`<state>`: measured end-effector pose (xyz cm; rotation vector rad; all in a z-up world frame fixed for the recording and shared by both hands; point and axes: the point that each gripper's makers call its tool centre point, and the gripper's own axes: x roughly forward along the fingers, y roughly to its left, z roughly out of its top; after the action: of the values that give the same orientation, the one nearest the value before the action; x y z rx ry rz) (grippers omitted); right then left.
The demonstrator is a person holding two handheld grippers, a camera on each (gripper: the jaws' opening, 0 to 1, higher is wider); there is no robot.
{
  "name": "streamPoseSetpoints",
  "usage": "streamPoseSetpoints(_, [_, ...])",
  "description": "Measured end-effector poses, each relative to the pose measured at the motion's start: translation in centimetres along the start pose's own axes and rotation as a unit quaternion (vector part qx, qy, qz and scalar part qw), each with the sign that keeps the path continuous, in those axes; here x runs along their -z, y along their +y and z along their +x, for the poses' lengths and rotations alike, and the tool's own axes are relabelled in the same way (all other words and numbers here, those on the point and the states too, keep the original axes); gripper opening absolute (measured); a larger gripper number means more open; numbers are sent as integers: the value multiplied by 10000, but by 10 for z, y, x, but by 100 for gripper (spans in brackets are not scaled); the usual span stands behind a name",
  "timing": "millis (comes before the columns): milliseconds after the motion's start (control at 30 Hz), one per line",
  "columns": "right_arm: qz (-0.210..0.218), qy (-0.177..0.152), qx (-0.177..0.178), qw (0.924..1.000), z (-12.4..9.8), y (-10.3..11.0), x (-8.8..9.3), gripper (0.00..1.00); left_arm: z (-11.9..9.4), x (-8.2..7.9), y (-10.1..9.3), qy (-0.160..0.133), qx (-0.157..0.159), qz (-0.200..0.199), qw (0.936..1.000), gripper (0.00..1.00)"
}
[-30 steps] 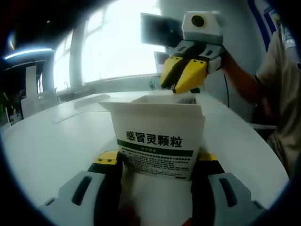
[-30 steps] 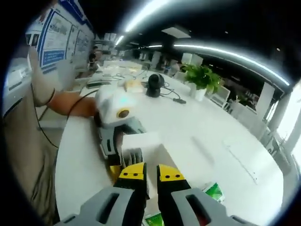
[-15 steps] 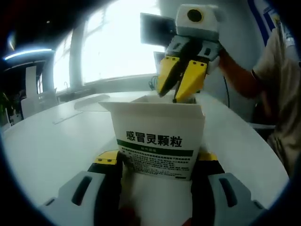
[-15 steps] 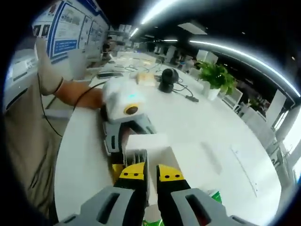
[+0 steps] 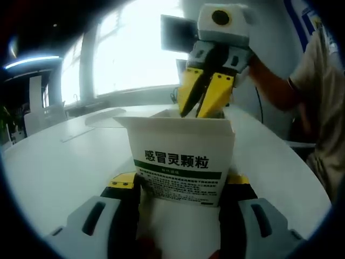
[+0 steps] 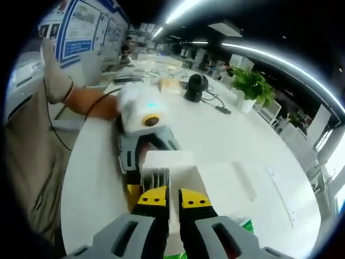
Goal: Take out ganmaoling bag from box put it on table
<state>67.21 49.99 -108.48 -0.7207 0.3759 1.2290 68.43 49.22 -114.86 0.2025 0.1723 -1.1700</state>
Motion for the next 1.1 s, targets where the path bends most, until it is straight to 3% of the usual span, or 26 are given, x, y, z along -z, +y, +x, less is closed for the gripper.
streamPoseSetpoints(233, [-122, 128, -182, 9997, -1, 0, 1, 3, 0, 0, 0, 1, 0, 1, 10000, 49])
streamPoseSetpoints(500, [-449, 267, -52, 9986, -5, -5, 4, 3, 0, 0, 0, 1, 1, 0, 10000, 49])
streamPoseSetpoints(600, [-254, 195, -56, 9995, -5, -6, 5, 1, 0, 0, 0, 3, 1, -2, 10000, 49])
streamPoseSetpoints(1100, [-351, 82, -82, 9993, -8, 0, 0, 2, 0, 0, 0, 1, 3, 4, 10000, 49])
